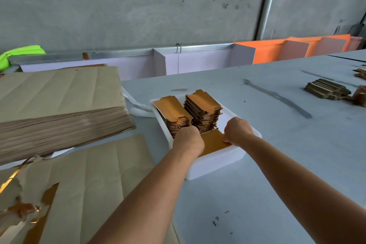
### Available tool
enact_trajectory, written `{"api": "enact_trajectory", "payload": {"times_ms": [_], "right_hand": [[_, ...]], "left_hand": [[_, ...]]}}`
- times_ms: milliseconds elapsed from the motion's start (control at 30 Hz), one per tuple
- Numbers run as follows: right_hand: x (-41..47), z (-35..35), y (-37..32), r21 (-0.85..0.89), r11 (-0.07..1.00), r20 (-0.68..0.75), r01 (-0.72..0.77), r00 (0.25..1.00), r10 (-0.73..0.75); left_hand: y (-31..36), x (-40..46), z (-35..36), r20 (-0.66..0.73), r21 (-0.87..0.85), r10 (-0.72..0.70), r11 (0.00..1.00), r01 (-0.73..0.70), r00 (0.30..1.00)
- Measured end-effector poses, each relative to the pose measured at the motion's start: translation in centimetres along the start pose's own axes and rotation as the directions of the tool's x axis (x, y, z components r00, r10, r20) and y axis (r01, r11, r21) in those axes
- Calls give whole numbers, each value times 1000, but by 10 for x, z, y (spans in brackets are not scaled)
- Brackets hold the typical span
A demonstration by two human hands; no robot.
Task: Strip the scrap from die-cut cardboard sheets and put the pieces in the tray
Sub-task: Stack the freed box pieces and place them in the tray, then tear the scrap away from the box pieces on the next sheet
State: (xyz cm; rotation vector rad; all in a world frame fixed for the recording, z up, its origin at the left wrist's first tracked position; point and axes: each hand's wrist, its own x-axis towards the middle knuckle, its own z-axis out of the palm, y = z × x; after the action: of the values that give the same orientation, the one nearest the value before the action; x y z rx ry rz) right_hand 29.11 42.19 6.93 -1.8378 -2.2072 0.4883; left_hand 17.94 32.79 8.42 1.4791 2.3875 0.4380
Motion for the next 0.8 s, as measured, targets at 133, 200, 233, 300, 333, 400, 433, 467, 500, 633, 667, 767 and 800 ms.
{"api": "enact_trajectory", "payload": {"times_ms": [133, 200, 233, 300, 333, 400, 433, 467, 500, 633, 667, 767, 800], "right_hand": [[3, 6, 2, -77, 996, -15, 33, 999, -34], [3, 9, 2, -138, 989, -25, 49, 998, -53], [2, 10, 2, -159, 986, -35, 54, 998, -60], [1, 12, 1, -194, 979, -48, 64, 996, -74], [1, 13, 0, -205, 977, -54, 62, 996, -74], [1, 15, -1, -222, 973, -70, 59, 995, -76], [2, 16, -1, -230, 971, -71, 69, 994, -88], [3, 16, -1, -233, 969, -59, 82, 993, -98], [3, 16, -1, -238, 966, -37, 97, 993, -109], [3, 15, -3, -237, 964, 20, 118, 993, -117], [2, 15, -3, -225, 968, 18, 108, 994, -106], [-3, 15, -2, -177, 981, 5, 76, 997, -76], [-5, 15, -2, -164, 984, -3, 76, 997, -77]], "left_hand": [[1, -3, 3, 11, 83, 28, 996, -29, 1000], [2, -5, 4, 26, 126, 19, 992, -23, 999], [2, -6, 4, 29, 146, 14, 989, -19, 999], [4, -7, 5, 30, 171, 9, 985, -14, 1000], [4, -8, 5, 30, 179, 8, 984, -13, 1000], [4, -8, 6, 31, 192, 12, 981, -18, 999], [4, -9, 6, 32, 202, 12, 979, -18, 999], [4, -9, 7, 35, 215, 12, 976, -19, 999], [4, -9, 7, 42, 227, 12, 974, -21, 999], [4, -10, 4, 72, 232, 30, 972, -46, 997], [4, -11, 4, 69, 218, 43, 974, -57, 997], [-2, -25, 4, -50, 138, 150, 980, -142, 987], [-7, -32, 4, -130, 105, 212, 974, -200, 969]]}}
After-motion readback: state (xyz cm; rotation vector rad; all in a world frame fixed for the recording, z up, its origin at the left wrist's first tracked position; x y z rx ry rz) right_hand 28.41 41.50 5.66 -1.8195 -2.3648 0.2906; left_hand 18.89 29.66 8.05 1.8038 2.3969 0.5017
